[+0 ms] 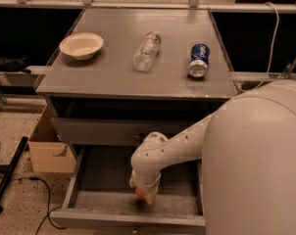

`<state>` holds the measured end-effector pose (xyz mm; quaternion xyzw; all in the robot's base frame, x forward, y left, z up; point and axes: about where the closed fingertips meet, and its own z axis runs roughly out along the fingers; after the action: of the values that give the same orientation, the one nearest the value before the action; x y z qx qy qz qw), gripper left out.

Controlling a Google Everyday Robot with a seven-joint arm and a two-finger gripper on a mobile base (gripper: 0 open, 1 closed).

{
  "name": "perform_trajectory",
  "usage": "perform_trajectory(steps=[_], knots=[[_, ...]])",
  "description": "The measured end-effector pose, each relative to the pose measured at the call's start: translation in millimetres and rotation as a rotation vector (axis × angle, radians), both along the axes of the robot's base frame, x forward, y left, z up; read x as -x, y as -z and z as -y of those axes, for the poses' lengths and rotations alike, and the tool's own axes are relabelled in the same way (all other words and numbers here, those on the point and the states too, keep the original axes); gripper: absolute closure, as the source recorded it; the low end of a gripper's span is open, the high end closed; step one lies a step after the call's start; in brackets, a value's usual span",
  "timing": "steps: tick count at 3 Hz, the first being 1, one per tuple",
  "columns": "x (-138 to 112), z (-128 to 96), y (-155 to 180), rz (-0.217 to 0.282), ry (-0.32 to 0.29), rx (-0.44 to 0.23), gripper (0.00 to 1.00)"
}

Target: Place apple into middle drawer

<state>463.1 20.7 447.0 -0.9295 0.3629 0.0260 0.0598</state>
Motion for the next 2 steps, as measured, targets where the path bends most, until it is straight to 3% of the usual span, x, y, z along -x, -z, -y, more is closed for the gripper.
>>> perform_trajectory(steps=[2], knots=[[-4.4,-4.0,22.1,0.007,0.002,0.003,1.0]])
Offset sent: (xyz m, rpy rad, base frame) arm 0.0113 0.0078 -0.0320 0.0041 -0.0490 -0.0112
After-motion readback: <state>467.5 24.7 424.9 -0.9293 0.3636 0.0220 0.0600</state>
